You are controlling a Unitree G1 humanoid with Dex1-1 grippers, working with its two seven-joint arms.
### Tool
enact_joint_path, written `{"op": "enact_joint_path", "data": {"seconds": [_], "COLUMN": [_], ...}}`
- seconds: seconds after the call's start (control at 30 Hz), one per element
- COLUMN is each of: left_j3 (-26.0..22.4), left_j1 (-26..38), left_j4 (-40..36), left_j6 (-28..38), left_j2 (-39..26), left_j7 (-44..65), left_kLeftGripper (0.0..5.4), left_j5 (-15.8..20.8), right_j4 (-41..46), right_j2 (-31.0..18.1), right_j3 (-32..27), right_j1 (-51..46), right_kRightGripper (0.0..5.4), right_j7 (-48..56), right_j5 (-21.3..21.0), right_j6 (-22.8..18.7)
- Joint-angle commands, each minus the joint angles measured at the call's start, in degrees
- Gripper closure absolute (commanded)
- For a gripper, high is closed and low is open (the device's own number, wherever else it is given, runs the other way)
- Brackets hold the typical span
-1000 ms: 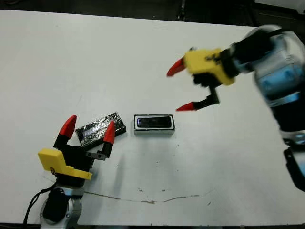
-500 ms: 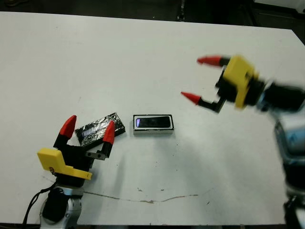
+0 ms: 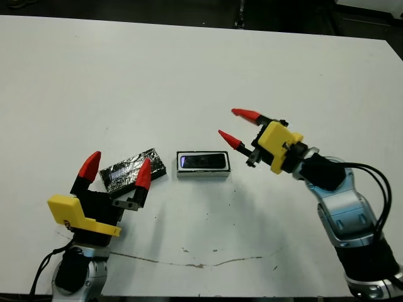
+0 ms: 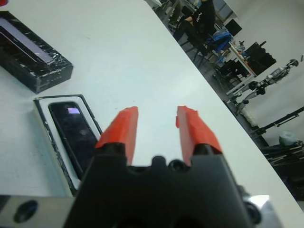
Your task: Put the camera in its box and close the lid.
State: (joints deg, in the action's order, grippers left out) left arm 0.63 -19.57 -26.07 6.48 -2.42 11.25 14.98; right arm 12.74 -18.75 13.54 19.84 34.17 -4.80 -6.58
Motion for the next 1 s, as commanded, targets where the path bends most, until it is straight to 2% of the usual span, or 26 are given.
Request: {"op": "enact_joint_path", "data": {"seconds": [0.03,0.2,0.4,0.7,0.87,1.0], "left_j3": [-0.11,-0.12,-0.08,-0.04,-0.30,-0.71], "left_j1": [-0.39,-0.46,-0.68,-0.77,-0.69,-0.50], "left_j4": [0.20,0.08,0.27,0.31,0.55,0.76], "left_j6": [-0.51,-0.60,0.02,-0.02,0.26,0.20], "left_j2": [-0.68,-0.54,-0.60,-0.61,-0.62,-0.66], "left_j7": [0.49,0.26,0.22,0.48,0.59,0.75], "left_kLeftGripper": [0.00,0.00,0.00,0.00,0.00,0.00], "left_j5": [0.12,0.19,-0.65,-0.21,-0.04,0.19], "right_j4": [-0.88,-0.35,-1.67,-3.17,-5.98,-6.96], "right_j2": [1.18,1.67,1.27,-1.11,-2.59,-4.50], "right_j3": [1.18,3.03,5.62,9.47,9.94,9.60], "right_j1": [0.00,0.59,-0.36,-4.34,-7.37,-9.89], "right_kRightGripper": [3.82,4.55,5.39,5.39,5.39,5.39], "right_j7": [-0.40,-0.46,-0.54,0.36,0.75,0.97], "right_j5": [0.53,-0.78,-3.20,-7.19,-7.64,-8.19], "right_j6": [-0.79,-4.10,-2.60,-3.20,-1.68,-2.18]}}
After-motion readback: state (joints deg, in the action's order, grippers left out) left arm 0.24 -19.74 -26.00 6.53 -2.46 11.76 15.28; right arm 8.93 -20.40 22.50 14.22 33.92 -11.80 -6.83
